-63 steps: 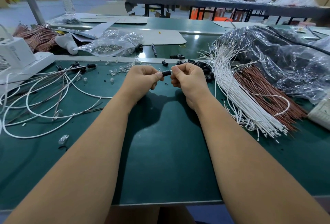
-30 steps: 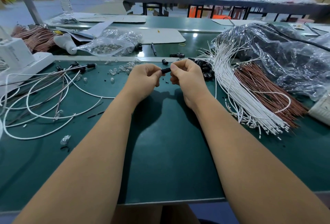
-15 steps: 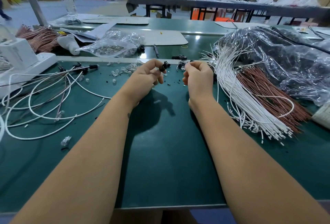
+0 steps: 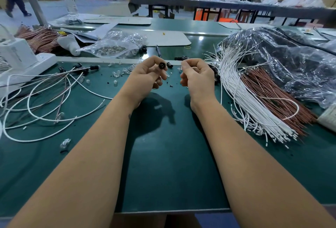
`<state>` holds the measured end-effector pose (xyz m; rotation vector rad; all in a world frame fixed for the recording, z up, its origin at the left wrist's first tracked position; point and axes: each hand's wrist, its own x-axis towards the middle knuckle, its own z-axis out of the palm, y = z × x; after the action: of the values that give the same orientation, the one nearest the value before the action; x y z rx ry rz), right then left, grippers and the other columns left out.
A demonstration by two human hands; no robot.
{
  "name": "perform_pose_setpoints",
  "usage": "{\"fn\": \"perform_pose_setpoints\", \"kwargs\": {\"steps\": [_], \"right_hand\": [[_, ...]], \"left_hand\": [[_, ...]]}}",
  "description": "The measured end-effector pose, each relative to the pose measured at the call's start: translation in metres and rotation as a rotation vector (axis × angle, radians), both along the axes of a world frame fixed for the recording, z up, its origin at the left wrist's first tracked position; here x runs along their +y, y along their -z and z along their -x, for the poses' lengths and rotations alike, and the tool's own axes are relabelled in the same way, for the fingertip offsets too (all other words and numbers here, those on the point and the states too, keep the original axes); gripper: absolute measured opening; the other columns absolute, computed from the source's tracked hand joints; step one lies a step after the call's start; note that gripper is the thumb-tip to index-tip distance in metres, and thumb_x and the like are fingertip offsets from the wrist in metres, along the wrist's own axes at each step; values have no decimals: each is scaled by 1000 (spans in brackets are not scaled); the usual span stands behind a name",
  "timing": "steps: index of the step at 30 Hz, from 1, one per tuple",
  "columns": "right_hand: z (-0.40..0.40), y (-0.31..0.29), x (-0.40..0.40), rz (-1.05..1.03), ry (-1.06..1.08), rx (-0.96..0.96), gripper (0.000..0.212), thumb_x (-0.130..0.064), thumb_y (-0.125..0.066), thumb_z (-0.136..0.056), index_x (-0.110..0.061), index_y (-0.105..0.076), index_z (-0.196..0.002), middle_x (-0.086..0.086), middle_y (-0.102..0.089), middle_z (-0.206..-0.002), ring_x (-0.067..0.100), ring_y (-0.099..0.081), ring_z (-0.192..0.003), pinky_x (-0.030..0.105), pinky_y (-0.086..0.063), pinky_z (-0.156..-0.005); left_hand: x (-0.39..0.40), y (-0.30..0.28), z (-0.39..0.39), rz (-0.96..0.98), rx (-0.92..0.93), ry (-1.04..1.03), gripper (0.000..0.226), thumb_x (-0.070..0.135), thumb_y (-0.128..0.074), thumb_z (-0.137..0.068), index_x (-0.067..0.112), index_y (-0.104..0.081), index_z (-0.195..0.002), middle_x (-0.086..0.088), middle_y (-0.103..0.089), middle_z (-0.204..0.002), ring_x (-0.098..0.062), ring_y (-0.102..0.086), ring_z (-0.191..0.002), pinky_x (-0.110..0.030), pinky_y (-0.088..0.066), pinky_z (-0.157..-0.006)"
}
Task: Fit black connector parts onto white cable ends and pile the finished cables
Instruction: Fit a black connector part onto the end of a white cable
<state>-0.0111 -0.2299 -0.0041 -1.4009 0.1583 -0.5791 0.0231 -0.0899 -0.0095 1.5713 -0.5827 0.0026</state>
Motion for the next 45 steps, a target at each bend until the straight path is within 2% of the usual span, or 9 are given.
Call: {"fn": "perform_pose_setpoints", "kwargs": {"steps": [3, 6, 10, 20, 27, 32, 35, 38, 45], "right_hand": [[-1, 0, 0, -32, -68, -2, 15, -3, -60, -91, -13, -64, -81, 1, -58, -63, 8, -53, -51, 19, -47, -52], [-1, -1, -1, -43, -131, 17, 14, -1, -60, -89, -12, -66, -84, 3, -62, -64, 11, -55, -52, 20, -47, -53], [0, -1, -2, -59, -167, 37, 19, -7, -61, -90, -13, -64, -73, 2, -62, -58, 12, -52, -48, 21, -44, -50], [0, 0, -6, -45, -160, 107, 22, -8, -59, -88, -12, -60, -66, 2, -59, -55, 12, -50, -47, 22, -43, -49], [-4, 3, -6, 1, -113, 110, 17, -7, -64, -85, -14, -62, -69, -2, -56, -56, 9, -48, -47, 19, -41, -48], [-4, 3, -8, -5, -129, 105, 16, -8, -65, -87, -13, -59, -73, 0, -57, -58, 10, -50, -47, 21, -42, -50], [-4, 4, -7, -18, -167, 101, 15, -8, -62, -90, -11, -60, -75, 0, -59, -59, 10, -52, -48, 23, -45, -53], [-5, 6, -7, 0, -189, 103, 15, -8, -59, -93, -11, -60, -78, 0, -60, -62, 7, -54, -49, 21, -47, -53], [-6, 9, -6, 100, -151, 112, 16, -11, -60, -94, -10, -59, -79, -1, -61, -63, 4, -54, -47, 18, -47, -51]], "left_hand": [[1, -1, -1, -20, -7, -95, 28, 10, -43, -101, 25, -58, -84, 6, -56, -65, -6, -36, -49, -14, -33, -49], [0, 1, -2, -149, -61, -200, 21, 12, -43, -101, 21, -58, -89, -3, -46, -65, -6, -32, -47, -15, -28, -46], [-3, 6, 0, -270, -129, -222, 13, 18, -48, -100, 13, -57, -91, 3, -38, -57, -4, -27, -43, -18, -25, -44], [-4, 6, 2, -264, -121, -213, 16, 20, -52, -97, 20, -59, -83, 0, -35, -57, -4, -24, -39, -14, -24, -39], [-3, 5, 2, -303, -134, -214, 14, 20, -54, -96, 14, -63, -87, 0, -37, -56, -5, -27, -43, -16, -25, -43], [-4, 4, 4, -363, -153, -243, 14, 19, -54, -96, 12, -65, -90, -10, -53, -66, -14, -44, -58, -22, -35, -56], [-4, 3, 3, -356, -135, -261, 15, 17, -53, -96, 13, -64, -87, -1, -58, -63, 0, -45, -48, -11, -36, -51], [-4, 2, 3, -343, -110, -248, 18, 15, -52, -97, 12, -64, -85, 2, -54, -59, 1, -43, -46, -12, -36, -51], [-4, 2, 3, -352, -126, -239, 15, 11, -54, -96, 13, -64, -85, -2, -50, -61, -16, -41, -59, -25, -32, -57]]}}
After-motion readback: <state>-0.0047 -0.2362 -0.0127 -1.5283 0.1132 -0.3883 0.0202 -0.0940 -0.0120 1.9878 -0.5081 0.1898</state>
